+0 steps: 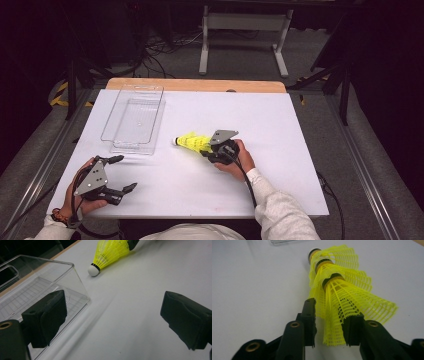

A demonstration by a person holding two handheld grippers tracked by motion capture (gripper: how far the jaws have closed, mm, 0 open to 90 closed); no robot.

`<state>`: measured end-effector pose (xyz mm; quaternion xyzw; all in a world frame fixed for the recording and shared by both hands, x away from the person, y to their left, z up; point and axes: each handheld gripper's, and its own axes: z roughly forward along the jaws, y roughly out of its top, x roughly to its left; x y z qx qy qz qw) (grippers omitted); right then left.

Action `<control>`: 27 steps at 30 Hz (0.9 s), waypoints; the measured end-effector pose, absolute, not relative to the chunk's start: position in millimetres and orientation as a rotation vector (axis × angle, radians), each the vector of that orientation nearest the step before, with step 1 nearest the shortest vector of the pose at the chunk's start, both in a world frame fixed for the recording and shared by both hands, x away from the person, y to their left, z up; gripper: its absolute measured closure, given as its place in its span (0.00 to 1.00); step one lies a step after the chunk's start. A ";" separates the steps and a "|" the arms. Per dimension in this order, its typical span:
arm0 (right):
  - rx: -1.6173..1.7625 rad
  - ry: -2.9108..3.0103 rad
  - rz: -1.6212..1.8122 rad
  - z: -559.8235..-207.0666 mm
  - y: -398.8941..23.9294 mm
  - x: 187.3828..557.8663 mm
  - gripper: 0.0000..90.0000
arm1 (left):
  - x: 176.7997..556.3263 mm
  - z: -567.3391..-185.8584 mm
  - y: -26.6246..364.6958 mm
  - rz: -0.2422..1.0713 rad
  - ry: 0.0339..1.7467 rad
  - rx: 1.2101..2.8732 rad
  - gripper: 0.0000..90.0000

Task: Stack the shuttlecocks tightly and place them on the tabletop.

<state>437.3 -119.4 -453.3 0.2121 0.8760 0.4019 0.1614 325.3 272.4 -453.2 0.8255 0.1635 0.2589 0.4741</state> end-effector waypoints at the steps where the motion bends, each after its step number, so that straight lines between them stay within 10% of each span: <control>1: 0.607 2.504 1.145 -453.3 -119.8 436.8 0.63 | 325.4 -452.9 272.6 0.634 0.399 2.022 0.09; 9: 0.604 2.524 1.145 -448.7 -128.3 429.4 0.54 | 325.1 -452.9 271.8 0.634 0.395 2.024 0.09; 17: 0.535 2.527 1.140 -443.0 -139.2 419.4 0.98 | 325.2 -453.5 270.9 0.626 0.397 2.024 0.09; 27: 0.516 2.496 1.142 -443.7 -127.1 419.5 1.00 | 325.5 -453.5 270.8 0.624 0.395 2.024 0.09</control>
